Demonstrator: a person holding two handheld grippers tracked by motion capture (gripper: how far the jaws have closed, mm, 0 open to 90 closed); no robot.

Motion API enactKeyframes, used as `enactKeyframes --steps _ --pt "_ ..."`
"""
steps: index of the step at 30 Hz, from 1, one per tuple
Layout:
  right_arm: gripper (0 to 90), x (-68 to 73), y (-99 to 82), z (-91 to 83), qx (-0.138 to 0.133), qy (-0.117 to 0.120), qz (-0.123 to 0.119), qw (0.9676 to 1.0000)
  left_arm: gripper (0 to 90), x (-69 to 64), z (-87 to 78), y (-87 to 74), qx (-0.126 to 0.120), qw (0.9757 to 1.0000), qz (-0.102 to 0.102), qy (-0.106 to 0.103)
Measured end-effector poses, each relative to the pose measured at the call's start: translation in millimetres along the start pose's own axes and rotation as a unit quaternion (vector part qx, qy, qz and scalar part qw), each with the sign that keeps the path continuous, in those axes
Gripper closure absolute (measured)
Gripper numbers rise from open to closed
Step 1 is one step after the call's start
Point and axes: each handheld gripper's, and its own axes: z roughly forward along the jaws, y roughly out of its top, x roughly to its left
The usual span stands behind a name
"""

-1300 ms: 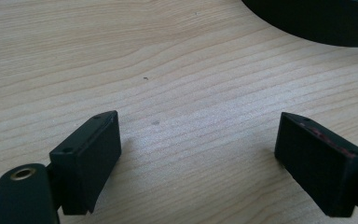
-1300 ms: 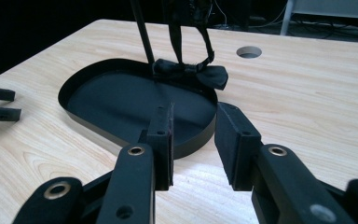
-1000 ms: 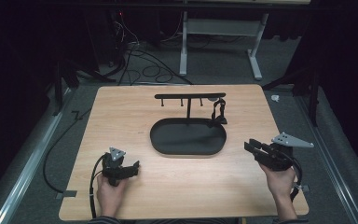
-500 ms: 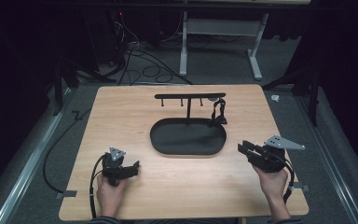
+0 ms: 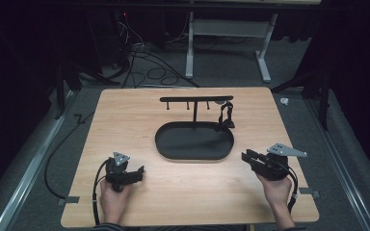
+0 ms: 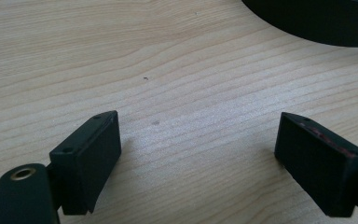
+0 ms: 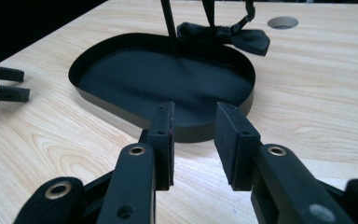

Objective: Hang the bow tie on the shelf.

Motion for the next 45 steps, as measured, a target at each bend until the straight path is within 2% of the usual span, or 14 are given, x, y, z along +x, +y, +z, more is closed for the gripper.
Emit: enactKeyframes --steps 26,45 --pt "69.8 -4.9 -14.9 18.2 0.024 -0.012 0.006 0.9996 14.9 -0.1 0.0 0.0 0.000 1.0000 0.000 0.000" --pt "69.8 -9.9 -28.4 31.3 0.058 -0.030 0.010 0.9978 14.9 -0.1 0.0 0.0 0.000 1.0000 0.000 0.000"
